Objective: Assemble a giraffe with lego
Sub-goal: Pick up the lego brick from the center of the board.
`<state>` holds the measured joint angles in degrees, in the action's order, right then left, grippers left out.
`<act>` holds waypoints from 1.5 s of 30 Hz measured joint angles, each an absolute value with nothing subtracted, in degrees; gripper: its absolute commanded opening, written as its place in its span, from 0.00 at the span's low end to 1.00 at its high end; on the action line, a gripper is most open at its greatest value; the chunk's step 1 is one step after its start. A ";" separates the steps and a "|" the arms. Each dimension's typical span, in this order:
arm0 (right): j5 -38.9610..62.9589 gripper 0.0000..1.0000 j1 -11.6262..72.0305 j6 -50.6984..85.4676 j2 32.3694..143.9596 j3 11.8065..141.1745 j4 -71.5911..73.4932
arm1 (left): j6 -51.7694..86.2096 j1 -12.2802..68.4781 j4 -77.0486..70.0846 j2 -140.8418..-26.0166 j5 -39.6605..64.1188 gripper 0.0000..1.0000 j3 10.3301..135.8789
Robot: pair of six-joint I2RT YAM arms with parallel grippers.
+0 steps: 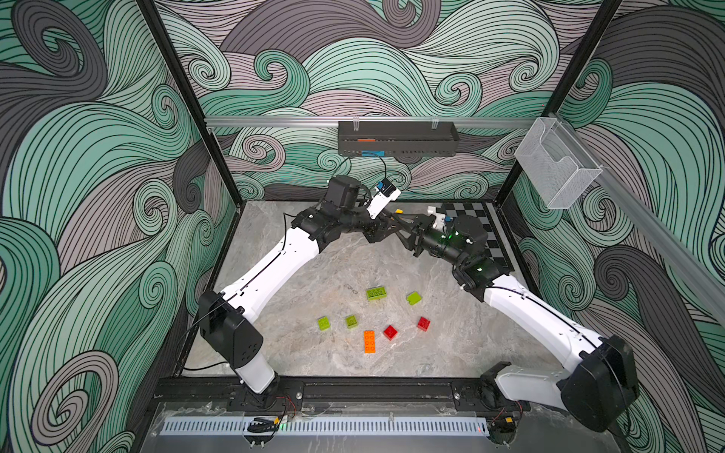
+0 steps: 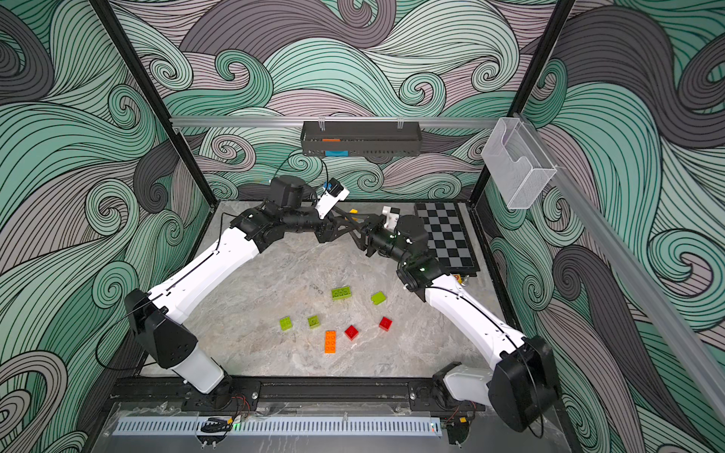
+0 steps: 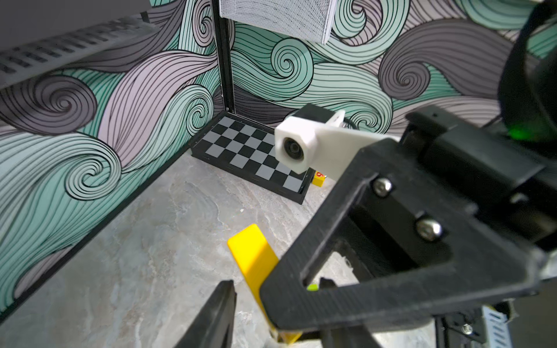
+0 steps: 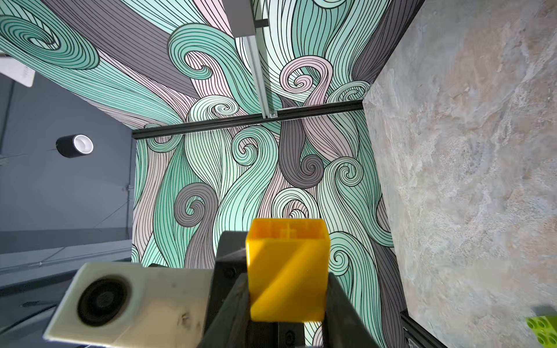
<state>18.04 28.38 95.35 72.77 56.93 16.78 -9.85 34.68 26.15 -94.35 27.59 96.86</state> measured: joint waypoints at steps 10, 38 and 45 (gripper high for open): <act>17.23 0.23 28.38 94.48 72.82 56.80 17.23 | -6.79 34.65 26.46 -94.28 26.41 0.00 97.10; 50.02 0.64 20.56 44.82 68.60 67.42 -4.56 | 18.02 22.22 10.13 -77.34 69.38 0.00 73.23; 53.10 0.55 21.54 39.51 71.44 71.55 -8.25 | 18.04 23.00 8.84 -77.28 72.90 0.00 73.03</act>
